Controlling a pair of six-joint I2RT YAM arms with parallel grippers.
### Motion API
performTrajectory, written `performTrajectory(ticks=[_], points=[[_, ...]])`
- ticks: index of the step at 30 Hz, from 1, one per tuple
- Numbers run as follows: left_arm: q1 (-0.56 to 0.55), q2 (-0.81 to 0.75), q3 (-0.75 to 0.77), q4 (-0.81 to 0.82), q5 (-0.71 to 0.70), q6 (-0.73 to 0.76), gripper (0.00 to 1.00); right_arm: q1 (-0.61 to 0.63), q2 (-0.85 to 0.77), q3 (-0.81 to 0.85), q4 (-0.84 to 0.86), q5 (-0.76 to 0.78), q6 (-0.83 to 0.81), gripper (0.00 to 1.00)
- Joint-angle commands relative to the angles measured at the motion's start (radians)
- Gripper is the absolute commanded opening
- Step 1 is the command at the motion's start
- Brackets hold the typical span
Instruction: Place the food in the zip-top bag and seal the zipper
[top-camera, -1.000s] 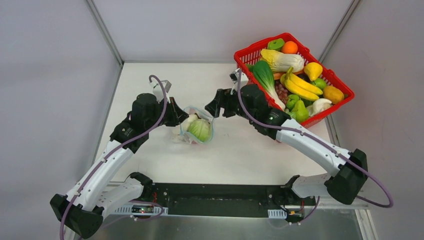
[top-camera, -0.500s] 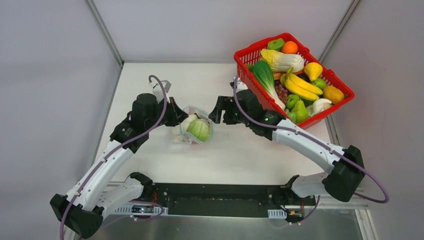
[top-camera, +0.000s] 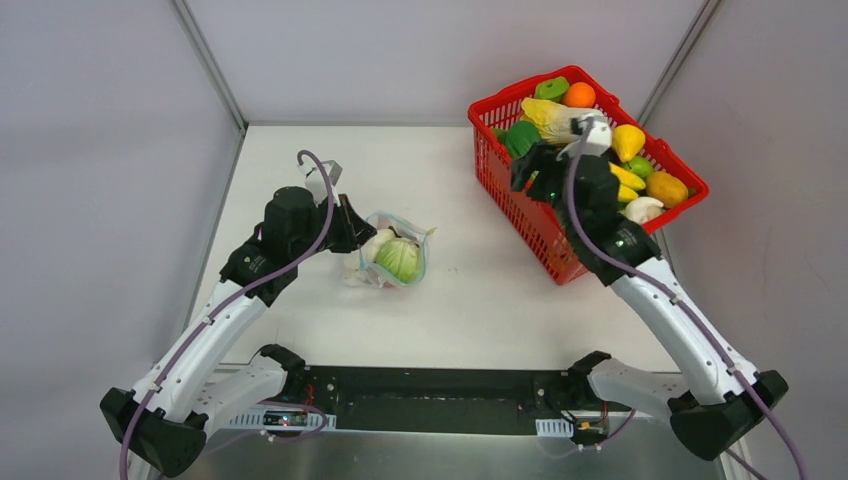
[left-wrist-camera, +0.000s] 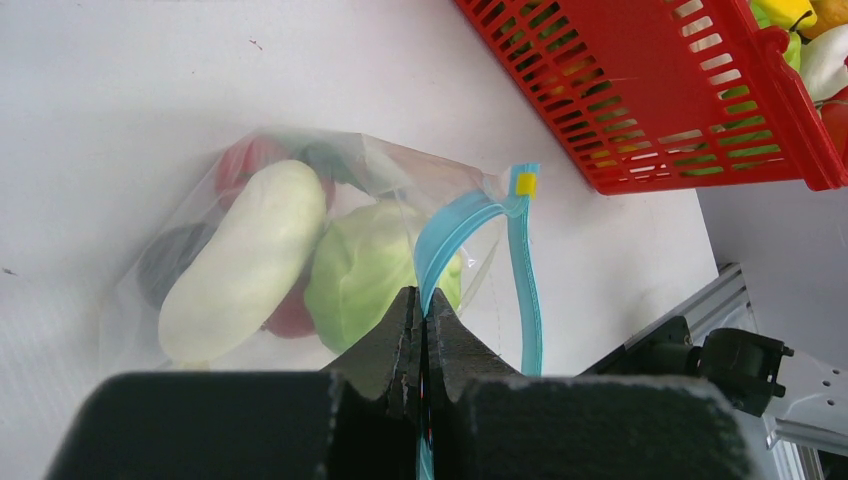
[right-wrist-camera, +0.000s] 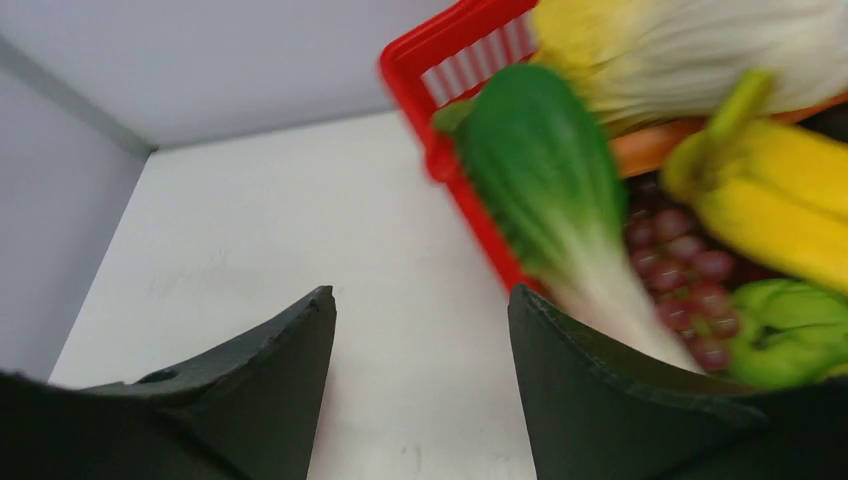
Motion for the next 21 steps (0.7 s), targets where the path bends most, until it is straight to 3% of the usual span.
performTrajectory(ticks=[1,11,15,21], points=[[0.002,-0.003,0.010,0.042,0.010,-0.008,0.00,-0.232,-0.007,0.116,-0.074,-0.062,-0.035,0.67],[0.002,0.010,0.005,0.054,0.033,-0.002,0.00,-0.715,0.106,0.198,-0.124,-0.319,0.111,0.73],[0.002,0.022,0.031,0.006,0.049,0.032,0.00,-0.772,0.144,0.189,-0.066,-0.353,0.142,0.83],[0.002,0.028,0.021,0.018,0.058,0.035,0.00,-0.851,0.256,0.232,-0.064,-0.428,0.148,0.87]])
